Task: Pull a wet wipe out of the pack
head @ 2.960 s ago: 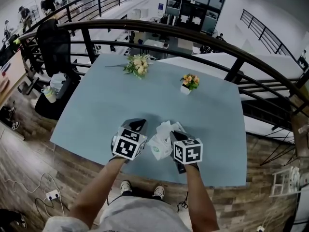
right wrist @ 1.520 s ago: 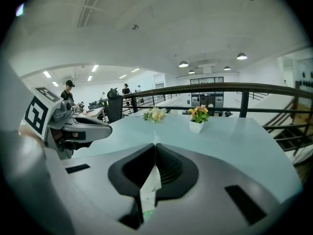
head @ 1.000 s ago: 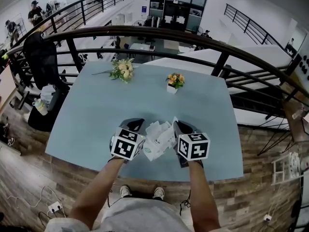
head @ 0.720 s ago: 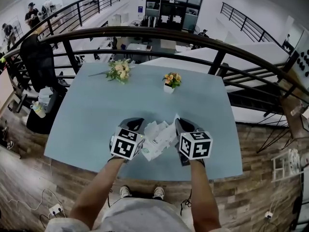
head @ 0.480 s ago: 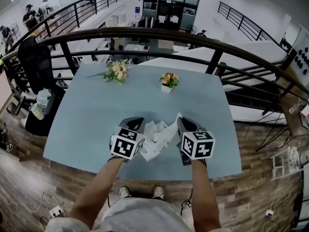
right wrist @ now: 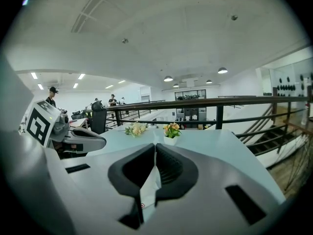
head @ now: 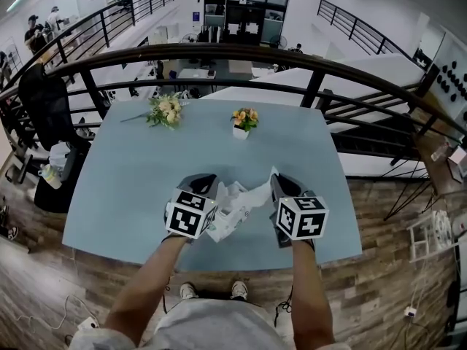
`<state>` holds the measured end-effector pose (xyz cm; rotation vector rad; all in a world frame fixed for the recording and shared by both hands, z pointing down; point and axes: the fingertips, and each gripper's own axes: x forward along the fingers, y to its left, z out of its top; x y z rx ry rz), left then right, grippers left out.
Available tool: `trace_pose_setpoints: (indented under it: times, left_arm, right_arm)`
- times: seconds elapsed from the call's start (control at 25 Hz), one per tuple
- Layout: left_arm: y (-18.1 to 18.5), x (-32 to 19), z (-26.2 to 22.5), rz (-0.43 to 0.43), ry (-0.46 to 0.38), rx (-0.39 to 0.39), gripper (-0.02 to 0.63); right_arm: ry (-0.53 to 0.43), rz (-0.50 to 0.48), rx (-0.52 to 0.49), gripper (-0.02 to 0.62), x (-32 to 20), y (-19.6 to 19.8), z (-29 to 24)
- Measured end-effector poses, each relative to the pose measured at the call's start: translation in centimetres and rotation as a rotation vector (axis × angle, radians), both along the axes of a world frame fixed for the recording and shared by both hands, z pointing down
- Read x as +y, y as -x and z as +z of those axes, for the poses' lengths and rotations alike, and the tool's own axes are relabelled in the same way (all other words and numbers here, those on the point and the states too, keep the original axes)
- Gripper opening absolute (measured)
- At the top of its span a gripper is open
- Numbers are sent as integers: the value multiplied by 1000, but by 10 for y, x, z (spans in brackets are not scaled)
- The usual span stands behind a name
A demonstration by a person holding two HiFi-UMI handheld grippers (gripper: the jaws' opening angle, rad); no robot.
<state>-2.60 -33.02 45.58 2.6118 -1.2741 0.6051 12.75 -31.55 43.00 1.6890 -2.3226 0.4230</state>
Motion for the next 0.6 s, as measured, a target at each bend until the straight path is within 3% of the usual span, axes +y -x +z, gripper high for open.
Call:
trace_pose_setpoints:
  times: [0.6]
  left_arm:
    - [-43, 1, -8, 77, -21, 1, -5]
  right_arm:
    - [-38, 87, 14, 9, 15, -40, -12]
